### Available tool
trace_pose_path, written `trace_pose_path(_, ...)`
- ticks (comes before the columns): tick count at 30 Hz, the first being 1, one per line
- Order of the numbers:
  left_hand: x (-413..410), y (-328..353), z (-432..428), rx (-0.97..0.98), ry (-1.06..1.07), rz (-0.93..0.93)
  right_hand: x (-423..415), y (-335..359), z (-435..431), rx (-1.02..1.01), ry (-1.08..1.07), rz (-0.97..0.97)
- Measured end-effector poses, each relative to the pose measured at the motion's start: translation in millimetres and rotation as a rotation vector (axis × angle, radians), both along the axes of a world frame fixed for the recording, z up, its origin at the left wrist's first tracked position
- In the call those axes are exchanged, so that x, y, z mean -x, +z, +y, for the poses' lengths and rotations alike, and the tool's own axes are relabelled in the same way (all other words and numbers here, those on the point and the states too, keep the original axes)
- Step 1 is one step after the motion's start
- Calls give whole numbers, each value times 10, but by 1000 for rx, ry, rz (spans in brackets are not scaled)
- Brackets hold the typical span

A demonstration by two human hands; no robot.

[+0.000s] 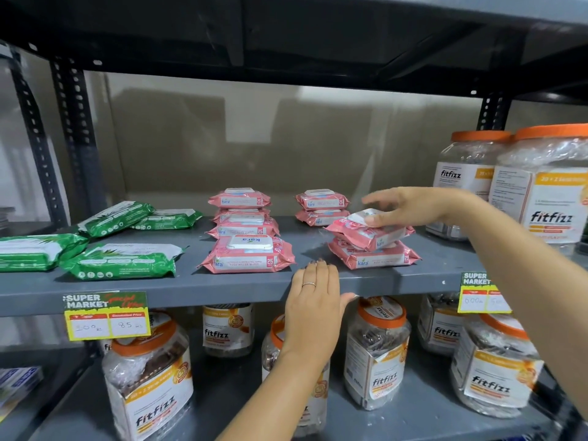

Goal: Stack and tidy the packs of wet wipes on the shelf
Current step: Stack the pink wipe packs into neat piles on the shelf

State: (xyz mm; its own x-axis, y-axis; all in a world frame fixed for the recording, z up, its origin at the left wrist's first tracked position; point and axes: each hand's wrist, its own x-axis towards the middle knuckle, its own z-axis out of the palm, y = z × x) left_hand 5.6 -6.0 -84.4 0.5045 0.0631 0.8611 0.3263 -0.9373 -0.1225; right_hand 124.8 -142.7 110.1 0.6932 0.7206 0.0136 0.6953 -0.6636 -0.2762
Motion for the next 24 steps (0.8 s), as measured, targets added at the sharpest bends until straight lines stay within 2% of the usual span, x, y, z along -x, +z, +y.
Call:
trace_pose_path(3, 11, 9, -5, 6, 0, -7, -17, -8, -54, -22, 74, 129)
trace_pose_path(5, 13, 9, -10, 8, -2, -11, -18, -46, -42, -38, 95, 138)
trace_pose_path(10, 6, 9, -5, 17, -13, -16, 76, -73, 60, -13, 92, -76)
trace_pose_path(17, -4, -3, -12, 37, -14, 16, 59, -170, 111, 70, -14, -118)
trace_pose_path(21, 8, 8, -47, 43, 60, 88, 64, -197, 93, 107, -48, -170)
trace_pose_path(24, 140, 38, -126, 107, 65, 40, 21, -236, 67, 115, -32, -177)
